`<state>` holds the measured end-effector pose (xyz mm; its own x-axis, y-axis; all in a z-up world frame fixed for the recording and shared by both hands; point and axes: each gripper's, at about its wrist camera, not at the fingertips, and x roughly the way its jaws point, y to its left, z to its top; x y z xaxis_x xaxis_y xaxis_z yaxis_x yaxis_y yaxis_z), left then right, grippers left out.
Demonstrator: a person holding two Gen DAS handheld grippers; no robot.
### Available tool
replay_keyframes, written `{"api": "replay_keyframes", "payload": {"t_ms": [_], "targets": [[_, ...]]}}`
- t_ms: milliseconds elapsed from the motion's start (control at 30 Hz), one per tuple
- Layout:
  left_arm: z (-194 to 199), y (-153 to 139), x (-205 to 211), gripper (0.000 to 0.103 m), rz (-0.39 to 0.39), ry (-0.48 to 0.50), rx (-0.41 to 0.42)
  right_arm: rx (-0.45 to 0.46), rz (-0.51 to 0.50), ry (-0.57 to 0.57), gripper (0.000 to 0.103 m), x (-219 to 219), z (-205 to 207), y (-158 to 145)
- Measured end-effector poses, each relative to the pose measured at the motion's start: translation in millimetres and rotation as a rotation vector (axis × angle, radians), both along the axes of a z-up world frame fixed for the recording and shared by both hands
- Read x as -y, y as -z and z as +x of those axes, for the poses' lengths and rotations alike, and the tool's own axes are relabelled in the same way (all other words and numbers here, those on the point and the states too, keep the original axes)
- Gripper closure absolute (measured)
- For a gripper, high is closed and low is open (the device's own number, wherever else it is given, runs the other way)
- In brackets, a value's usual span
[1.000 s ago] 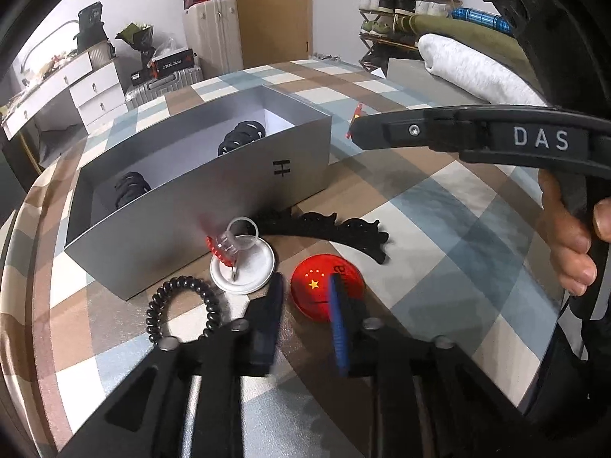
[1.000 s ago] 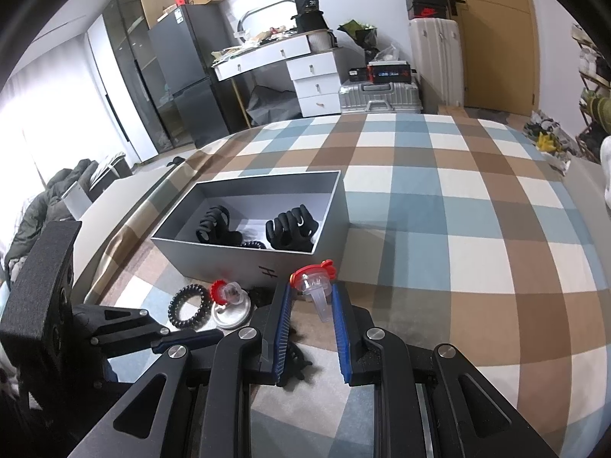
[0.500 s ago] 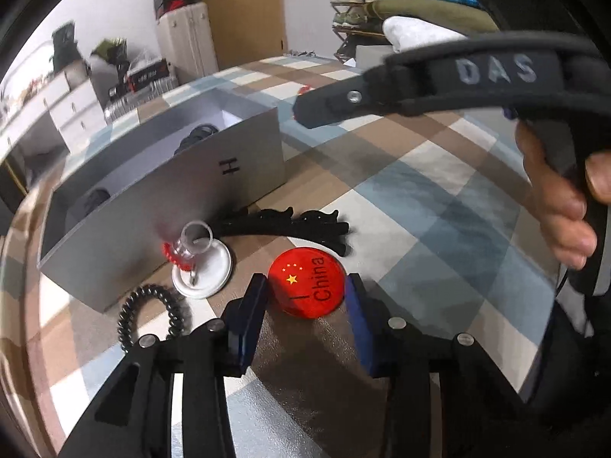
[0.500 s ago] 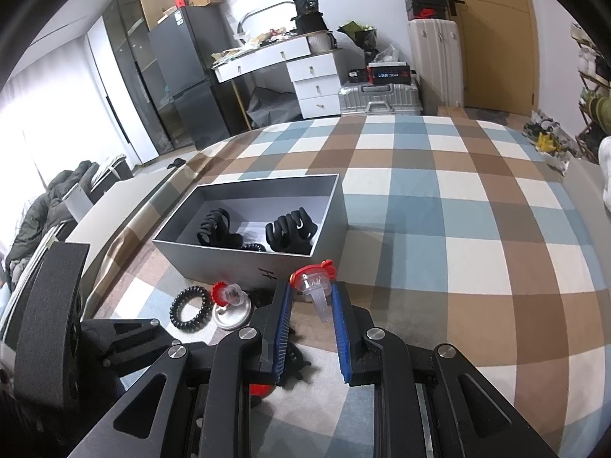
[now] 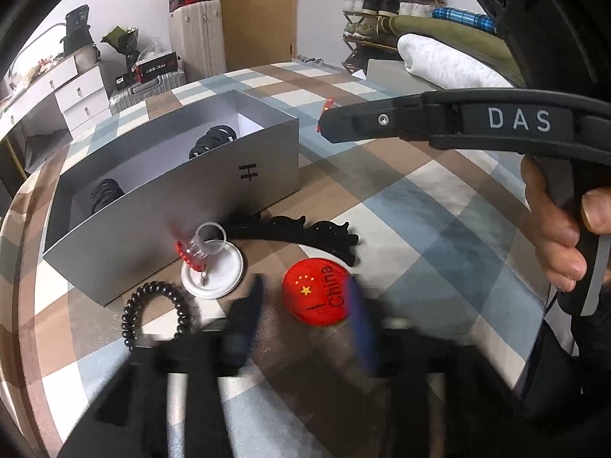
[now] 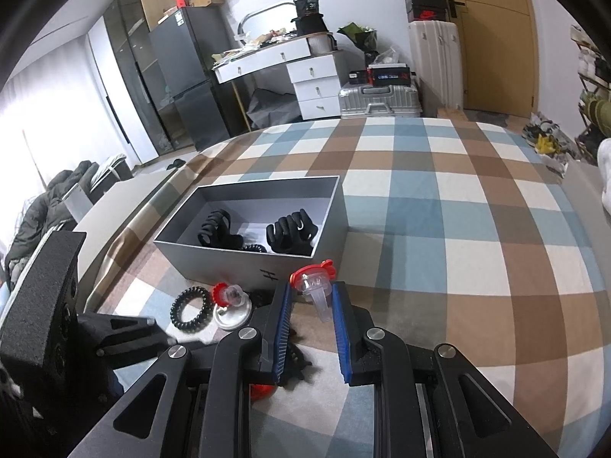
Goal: Organize jewelry
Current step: 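Lift the red badge with the left gripper while the right gripper holds the clip, then move both grippers over the grey box and open them to drop the items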
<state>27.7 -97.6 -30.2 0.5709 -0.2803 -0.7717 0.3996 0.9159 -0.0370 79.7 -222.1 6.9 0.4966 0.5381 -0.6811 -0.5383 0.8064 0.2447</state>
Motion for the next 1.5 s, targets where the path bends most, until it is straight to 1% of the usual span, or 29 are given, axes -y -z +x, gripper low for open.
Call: {"api": "replay_keyframes", "payload": {"t_ms": [67, 100, 133, 200, 233, 267, 367, 467, 567, 800, 1100, 1300, 1500], "targets": [[0.8, 2.0, 4.3, 0.053, 0.013, 0.004, -0.006, 0.000, 0.000, -0.003, 0.083, -0.4, -0.3, 0.0], [2.0, 5.4, 7.9, 0.052, 0.049, -0.007, -0.011, 0.000, 0.002, -0.004, 0.083, -0.4, -0.2, 0.0], [1.7, 6.8, 9.5, 0.051, 0.067, -0.015, -0.007, 0.000, 0.002, -0.004, 0.083, 0.1, -0.2, 0.0], [1.4, 5.6, 10.6, 0.052, 0.072, -0.017, -0.003, 0.000, 0.004, -0.004, 0.083, 0.4, -0.7, -0.4], [1.3, 5.5, 10.4, 0.057, 0.069, -0.010, -0.008, 0.001, 0.002, -0.004, 0.083, 0.4, -0.6, -0.4], [0.4, 5.1, 9.6, 0.065, 0.058, -0.004, -0.011, 0.001, 0.003, -0.004, 0.083, 0.7, -0.6, -0.7], [-1.9, 4.4, 9.8, 0.066, 0.060, -0.001, -0.003, 0.001, 0.007, -0.004, 0.083, 1.6, -1.2, -1.7], [-2.4, 3.9, 6.3, 0.066, 0.048, -0.003, -0.007, 0.004, 0.008, -0.004, 0.083, 2.0, -1.4, -2.4], [-2.5, 0.4, 3.0, 0.066, 0.033, -0.010, 0.006, 0.002, 0.011, -0.002, 0.083, 1.8, -0.7, -2.2], [-4.9, -17.7, -15.0, 0.066, -0.028, -0.055, 0.087, 0.013, 0.024, -0.010, 0.083, 0.7, -2.4, -3.8], [-4.2, -41.7, -47.2, 0.066, -0.111, -0.174, 0.199, 0.031, 0.050, -0.042, 0.083, -6.5, -6.4, -7.0], [11.4, -48.7, -65.2, 0.066, -0.141, -0.251, 0.229, 0.026, 0.071, -0.065, 0.083, -17.9, -1.9, -6.2], [29.0, -49.6, -74.4, 0.066, -0.142, -0.292, 0.250, 0.033, 0.071, -0.088, 0.083, -35.6, 6.8, -8.2]]}}
